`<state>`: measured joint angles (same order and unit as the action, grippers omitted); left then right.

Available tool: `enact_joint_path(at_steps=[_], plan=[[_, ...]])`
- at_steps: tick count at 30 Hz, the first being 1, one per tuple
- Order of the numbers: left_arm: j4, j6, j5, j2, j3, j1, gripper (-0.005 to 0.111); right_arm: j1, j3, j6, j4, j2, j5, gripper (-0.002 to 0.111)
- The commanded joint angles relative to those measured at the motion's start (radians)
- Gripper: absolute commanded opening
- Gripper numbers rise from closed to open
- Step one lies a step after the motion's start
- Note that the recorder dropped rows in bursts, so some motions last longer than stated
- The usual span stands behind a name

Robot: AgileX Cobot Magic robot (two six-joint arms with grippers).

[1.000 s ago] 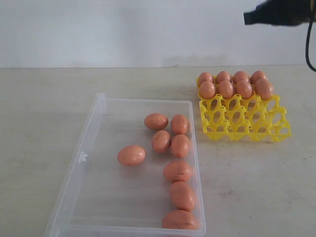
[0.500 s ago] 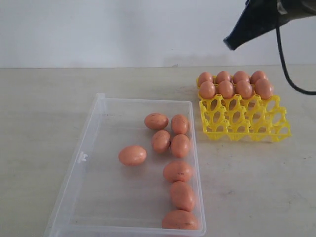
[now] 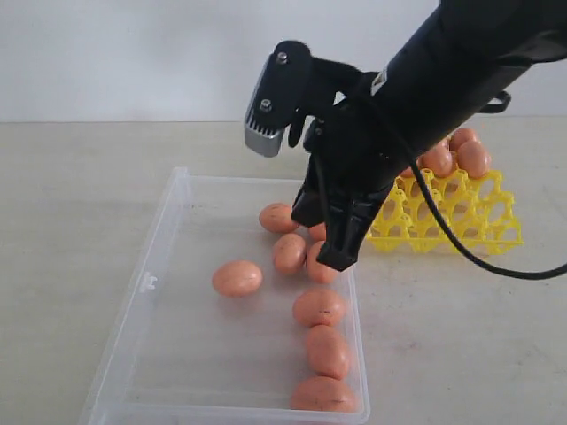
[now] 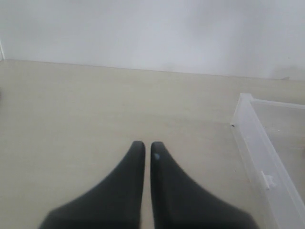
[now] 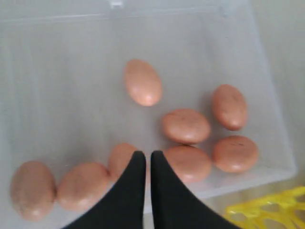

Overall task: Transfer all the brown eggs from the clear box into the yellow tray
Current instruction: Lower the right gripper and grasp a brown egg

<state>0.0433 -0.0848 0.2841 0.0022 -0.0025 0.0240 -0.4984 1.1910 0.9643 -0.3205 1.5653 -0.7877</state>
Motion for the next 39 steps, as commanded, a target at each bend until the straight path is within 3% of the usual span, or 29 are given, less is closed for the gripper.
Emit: enact_joint_path(at_steps=[1, 5, 12, 16, 18, 23, 33, 39], plan=[[-0.003, 0.002, -0.006, -0.002, 0.003, 0.003, 0.004, 0.0, 0.108, 0.056, -0.082, 0.107, -0.228, 0.0], [-0.003, 0.002, -0.005, -0.002, 0.003, 0.003, 0.004, 0.0, 0.269, 0.054, -0.087, 0.225, -0.386, 0.0], [-0.003, 0.002, -0.007, -0.002, 0.003, 0.003, 0.004, -0.011, 0.407, 0.157, -0.16, 0.37, -0.322, 0.002], [-0.003, 0.002, -0.007, -0.002, 0.003, 0.003, 0.004, -0.028, 0.407, 0.298, -0.153, 0.404, -0.283, 0.02], [-0.003, 0.002, -0.007, -0.002, 0.003, 0.003, 0.004, -0.034, 0.407, 0.351, -0.15, 0.422, -0.235, 0.035], [-0.003, 0.002, -0.007, -0.002, 0.003, 0.003, 0.004, -0.043, 0.407, 0.376, -0.149, 0.475, -0.096, 0.057], [-0.003, 0.002, -0.007, -0.002, 0.003, 0.003, 0.004, -0.043, 0.407, 0.376, -0.148, 0.593, 0.064, 0.058], [-0.003, 0.002, -0.007, -0.002, 0.003, 0.003, 0.004, -0.041, 0.407, 0.342, -0.146, 0.648, 0.059, 0.058]])
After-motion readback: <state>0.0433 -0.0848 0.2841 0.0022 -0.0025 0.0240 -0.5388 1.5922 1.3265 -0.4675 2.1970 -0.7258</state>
